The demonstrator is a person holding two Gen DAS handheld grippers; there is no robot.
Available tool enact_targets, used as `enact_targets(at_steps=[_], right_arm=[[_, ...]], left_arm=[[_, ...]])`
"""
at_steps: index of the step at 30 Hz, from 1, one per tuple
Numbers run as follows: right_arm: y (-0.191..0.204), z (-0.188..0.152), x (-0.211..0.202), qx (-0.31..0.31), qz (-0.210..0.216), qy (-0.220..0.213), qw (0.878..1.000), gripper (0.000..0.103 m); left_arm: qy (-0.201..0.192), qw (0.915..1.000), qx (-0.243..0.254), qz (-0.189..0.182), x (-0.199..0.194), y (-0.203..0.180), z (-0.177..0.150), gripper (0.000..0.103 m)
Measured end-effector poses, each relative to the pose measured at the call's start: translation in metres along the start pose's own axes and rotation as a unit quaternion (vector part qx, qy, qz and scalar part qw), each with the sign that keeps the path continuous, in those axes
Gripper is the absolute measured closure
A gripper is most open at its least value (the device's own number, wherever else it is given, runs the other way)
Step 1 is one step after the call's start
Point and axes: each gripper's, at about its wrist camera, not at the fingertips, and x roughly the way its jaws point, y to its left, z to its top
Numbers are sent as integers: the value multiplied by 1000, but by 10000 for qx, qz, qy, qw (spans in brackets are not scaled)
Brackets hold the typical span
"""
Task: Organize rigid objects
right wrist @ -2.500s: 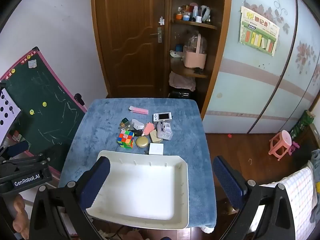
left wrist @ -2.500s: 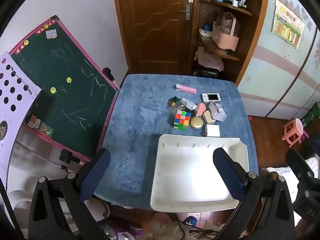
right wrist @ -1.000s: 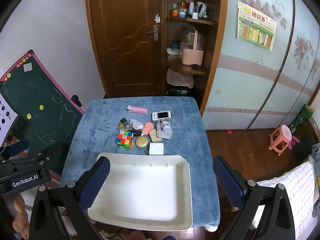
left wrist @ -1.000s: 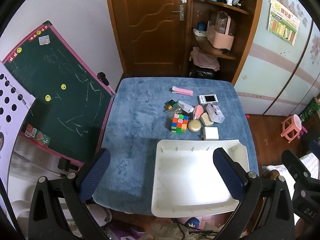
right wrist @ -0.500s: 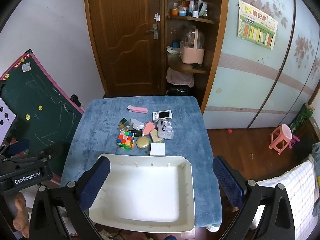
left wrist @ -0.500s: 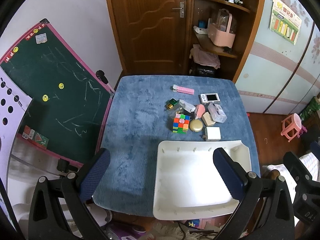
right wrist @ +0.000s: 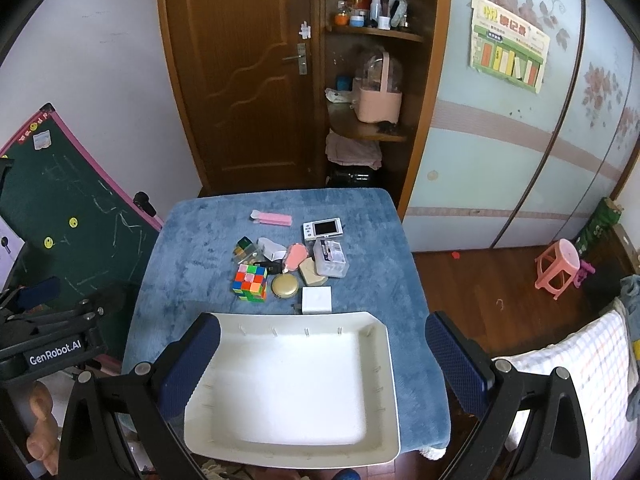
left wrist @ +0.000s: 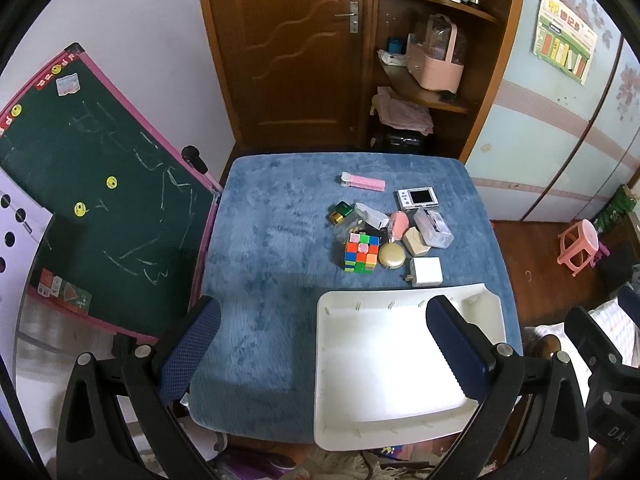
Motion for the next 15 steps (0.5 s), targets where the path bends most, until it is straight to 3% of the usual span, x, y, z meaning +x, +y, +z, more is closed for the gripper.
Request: enact_targets(at_steps=[15], right_arm=[[11, 14, 17, 333, -82, 241, 9991, 0]], left_arm=[[108, 9998, 65, -171, 25, 23, 30, 1]])
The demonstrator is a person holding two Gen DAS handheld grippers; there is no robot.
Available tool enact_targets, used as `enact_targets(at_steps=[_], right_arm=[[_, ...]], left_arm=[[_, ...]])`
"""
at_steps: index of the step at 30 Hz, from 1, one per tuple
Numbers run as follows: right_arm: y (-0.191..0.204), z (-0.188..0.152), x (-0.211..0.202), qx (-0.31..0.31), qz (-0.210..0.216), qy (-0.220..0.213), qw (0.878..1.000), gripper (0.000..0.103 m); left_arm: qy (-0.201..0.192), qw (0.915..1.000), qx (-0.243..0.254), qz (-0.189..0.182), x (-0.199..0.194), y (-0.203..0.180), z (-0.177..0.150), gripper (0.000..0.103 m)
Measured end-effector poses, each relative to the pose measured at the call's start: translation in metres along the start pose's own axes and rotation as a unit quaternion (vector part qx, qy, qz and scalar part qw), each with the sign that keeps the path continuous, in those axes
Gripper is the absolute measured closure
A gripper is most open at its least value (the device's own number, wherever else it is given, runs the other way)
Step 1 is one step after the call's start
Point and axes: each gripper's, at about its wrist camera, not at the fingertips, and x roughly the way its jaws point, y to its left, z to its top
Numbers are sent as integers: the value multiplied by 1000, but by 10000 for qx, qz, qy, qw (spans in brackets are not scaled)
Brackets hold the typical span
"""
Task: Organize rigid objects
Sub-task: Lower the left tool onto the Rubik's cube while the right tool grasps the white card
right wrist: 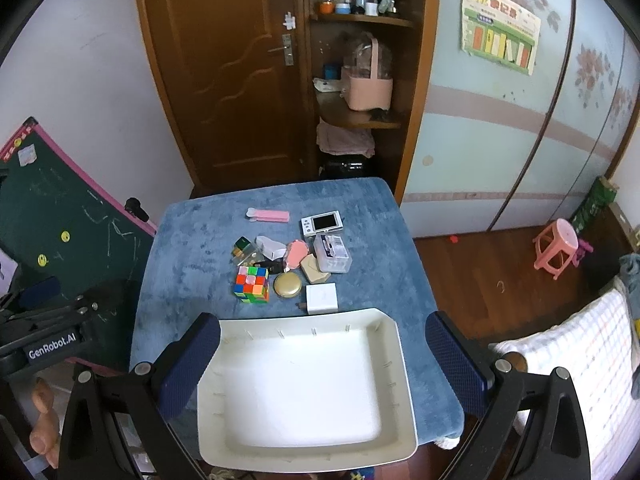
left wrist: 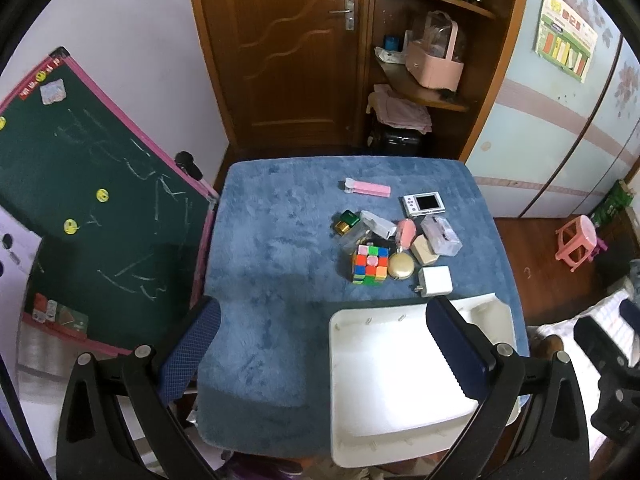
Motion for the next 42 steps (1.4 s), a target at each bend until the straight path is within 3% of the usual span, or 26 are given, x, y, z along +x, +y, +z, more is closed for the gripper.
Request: enact_targets(at_steps=[8, 13, 18, 26, 30, 32, 35, 39, 42], right_arm=[[-9, 20, 22, 224, 202, 329, 9990, 0], [-17, 36, 40, 226, 314, 471, 9981, 0], [-27, 54, 73, 147, 442, 706, 9964, 0], [-38, 67, 174, 85, 623, 1495, 9868, 0], [-37, 56, 228, 59, 691, 1976, 9778, 1], [-35, 49, 254, 96, 687, 2226, 9724, 7], [-31, 41, 290, 103, 697, 2519, 9652, 9], [-28, 29, 323, 81, 609, 2768, 9590, 9], [-25, 22, 340, 80, 626, 2945, 9536, 11]], left_arm=[[-19, 9998, -206, 27, 19, 9, 30, 1], [175, 9992, -347, 46, 41, 7, 42, 1], [349, 9987, -150, 349, 69, -10, 49, 1], [853, 9949, 253, 472, 147, -41, 47, 1], [1242, 9908, 346, 420, 193, -51, 42, 1], [1434, 9880, 375, 425, 212, -56, 39, 1], [1720, 9838, 363, 358, 241, -60, 36, 1], [1991, 9795, 249, 187, 268, -61, 33, 1], [2137, 9762, 256, 262, 286, -63, 32, 1]])
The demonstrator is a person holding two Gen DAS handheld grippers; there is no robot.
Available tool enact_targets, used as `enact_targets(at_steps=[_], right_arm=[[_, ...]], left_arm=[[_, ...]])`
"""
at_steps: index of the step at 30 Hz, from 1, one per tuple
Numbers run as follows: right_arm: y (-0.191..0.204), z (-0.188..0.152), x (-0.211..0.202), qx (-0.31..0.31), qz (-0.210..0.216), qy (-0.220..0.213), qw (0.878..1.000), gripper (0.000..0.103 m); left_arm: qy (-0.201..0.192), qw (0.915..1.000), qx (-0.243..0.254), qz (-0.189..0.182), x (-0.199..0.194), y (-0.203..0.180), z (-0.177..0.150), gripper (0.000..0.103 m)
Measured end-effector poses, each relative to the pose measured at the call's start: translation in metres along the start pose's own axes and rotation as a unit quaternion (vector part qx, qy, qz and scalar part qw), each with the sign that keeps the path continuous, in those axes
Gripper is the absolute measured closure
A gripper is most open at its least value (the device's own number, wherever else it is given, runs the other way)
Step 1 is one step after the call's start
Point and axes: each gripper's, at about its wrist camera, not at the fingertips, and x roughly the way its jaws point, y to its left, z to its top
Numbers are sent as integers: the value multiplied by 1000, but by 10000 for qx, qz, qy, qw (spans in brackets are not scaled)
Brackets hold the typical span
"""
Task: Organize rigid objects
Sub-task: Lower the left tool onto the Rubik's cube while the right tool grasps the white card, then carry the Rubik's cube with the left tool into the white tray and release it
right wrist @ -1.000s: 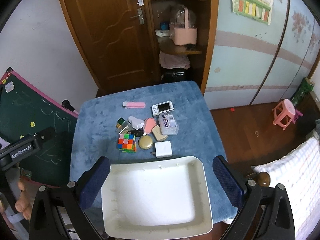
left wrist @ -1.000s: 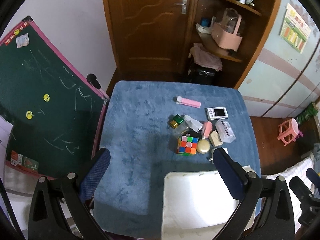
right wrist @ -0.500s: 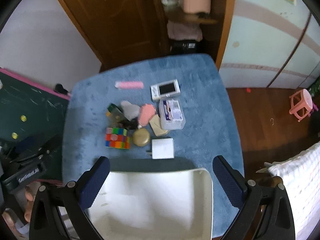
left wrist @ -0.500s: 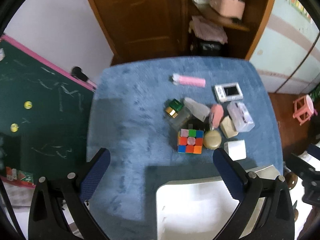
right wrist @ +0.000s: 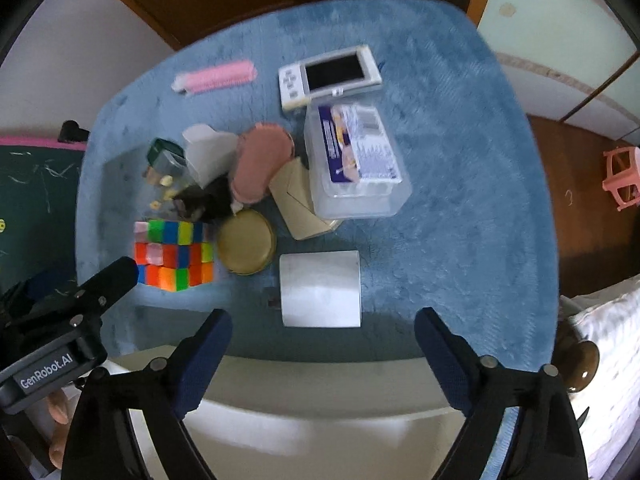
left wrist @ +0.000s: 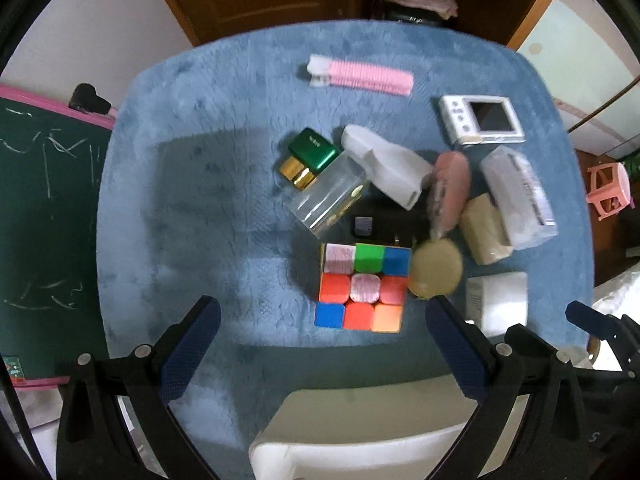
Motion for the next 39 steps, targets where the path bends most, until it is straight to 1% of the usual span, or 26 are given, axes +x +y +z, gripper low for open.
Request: enact_targets(at_steps=[3, 8, 9, 10, 11, 12, 13, 15, 17, 21, 22, 24, 25, 26, 27, 30, 32, 37, 39], right_arm=[[-2, 5, 18, 122, 2, 166, 9998, 11], [-3, 12, 36, 210, -74, 270, 9994, 11], [-3, 14, 39, 214, -107, 298, 9993, 12], [-2, 15, 43, 215, -136, 328, 9991, 15], [0, 16, 48, 214, -156, 376, 9989, 19], [0, 16, 52, 223, -184, 420, 9987, 21], [0, 17, 56, 249, -221, 467, 9984, 25], [2, 19, 64, 288, -239, 562, 9977, 27], [4, 20, 69, 306, -244, 592, 9975, 31], [12, 23, 76, 292, -269, 637, 9972, 38], [14, 24, 77, 279, -273, 630, 9973, 42], [20, 26, 82, 236, -295, 632, 9973, 44], [22, 26, 83, 237, -316, 630, 9972, 44], [24, 27, 84, 241, -327, 631, 9972, 44], [27, 28, 86, 243, -330, 628, 9972, 44], [35, 34, 86, 222, -339, 621, 9972, 45], [35, 34, 85, 204, -327, 609, 9974, 45], [11, 17, 67, 286, -195, 563, 9978, 46], [6, 13, 60, 358, -109, 520, 9979, 46]], left_arm=[[99, 9999, -96, -4, 13, 2, 4, 1], [239, 9995, -223, -22, 30, 2, 10, 1], [245, 9995, -216, -22, 33, 1, 10, 1], [232, 9994, -228, -87, 34, 1, 11, 1], [228, 9994, -231, -72, 35, 0, 11, 2], [197, 9995, -218, -61, 35, -1, 12, 2], [168, 9997, -187, -26, 36, -2, 15, 2], [139, 9998, -87, 92, 39, -6, 15, 3], [209, 9997, -32, 117, 42, -10, 15, 8], [356, 9993, -46, 120, 53, -15, 15, 13], [385, 9992, -67, 87, 55, -16, 16, 16], [423, 9991, -84, 13, 58, -16, 16, 24], [452, 9989, -89, -47, 59, -16, 16, 32], [485, 9986, -105, -183, 62, -17, 15, 41], [522, 9984, -128, -200, 63, -18, 15, 41], [430, 9990, -112, -107, 63, -22, 12, 41], [344, 9992, -155, -137, 61, -20, 9, 42], [149, 9997, -189, -19, 51, -12, 4, 43], [36, 9996, -254, -78, 41, -9, 1, 43]])
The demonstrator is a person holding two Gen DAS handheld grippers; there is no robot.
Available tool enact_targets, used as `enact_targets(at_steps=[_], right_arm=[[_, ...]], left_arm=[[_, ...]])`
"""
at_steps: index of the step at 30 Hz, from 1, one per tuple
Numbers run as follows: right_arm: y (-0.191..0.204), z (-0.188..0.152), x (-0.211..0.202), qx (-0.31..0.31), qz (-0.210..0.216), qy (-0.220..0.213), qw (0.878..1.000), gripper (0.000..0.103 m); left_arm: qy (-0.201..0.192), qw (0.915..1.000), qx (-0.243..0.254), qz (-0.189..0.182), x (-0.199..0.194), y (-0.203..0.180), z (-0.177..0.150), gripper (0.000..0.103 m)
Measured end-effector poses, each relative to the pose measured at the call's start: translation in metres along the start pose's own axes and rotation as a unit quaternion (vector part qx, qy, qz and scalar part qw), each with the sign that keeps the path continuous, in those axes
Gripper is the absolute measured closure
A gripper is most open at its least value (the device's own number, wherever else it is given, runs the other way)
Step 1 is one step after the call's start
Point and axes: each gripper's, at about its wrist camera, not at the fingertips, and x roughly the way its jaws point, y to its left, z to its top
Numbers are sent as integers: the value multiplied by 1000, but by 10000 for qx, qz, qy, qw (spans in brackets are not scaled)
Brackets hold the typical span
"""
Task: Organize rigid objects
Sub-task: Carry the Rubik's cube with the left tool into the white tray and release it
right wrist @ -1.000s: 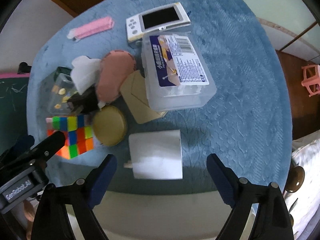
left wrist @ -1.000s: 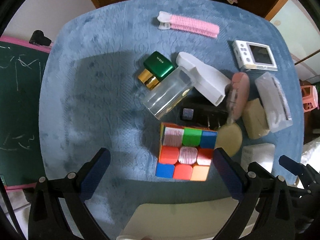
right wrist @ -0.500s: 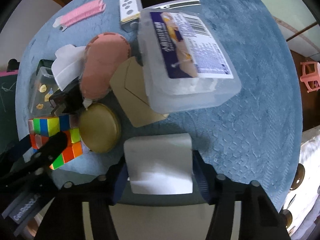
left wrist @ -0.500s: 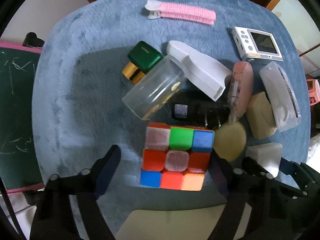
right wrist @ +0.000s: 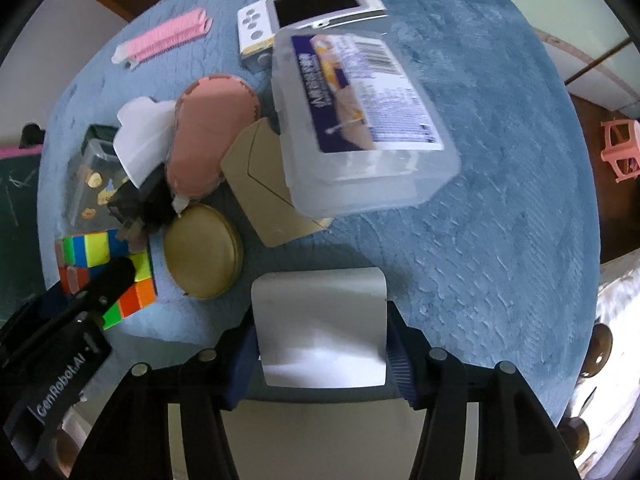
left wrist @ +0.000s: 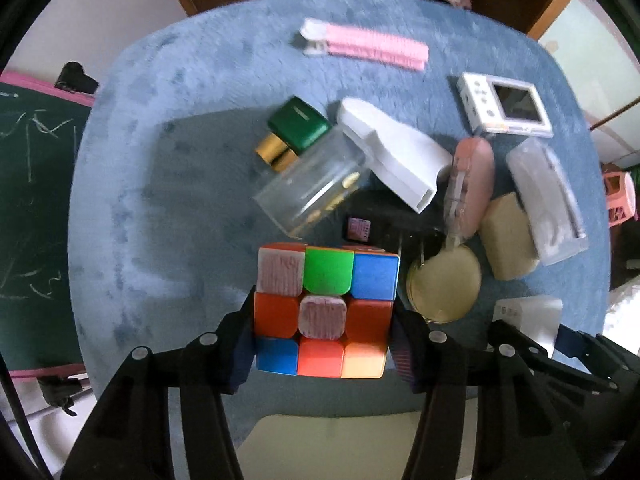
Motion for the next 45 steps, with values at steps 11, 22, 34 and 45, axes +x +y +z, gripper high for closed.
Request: enact_targets(at_steps=[11, 22, 34, 45], right_arm=[[-4, -28, -81, -35, 403, -564, 9976, 46], [3, -108, -190, -661, 520, -1658, 9826, 46], [3, -197, -210, -1188, -59, -2292, 9661, 46], [-9, -234, -118, -1456, -627, -1776, 9713, 46]], left_arm=[[-842, 9962, 136, -197, -111, 10, -36, 43], [-1691, 9824, 469, -642, -213, 22, -113, 43], [-1658, 9817, 754, -564, -197, 17, -165, 43], [-933, 9891, 1033, -487, -103, -5, -196, 43]])
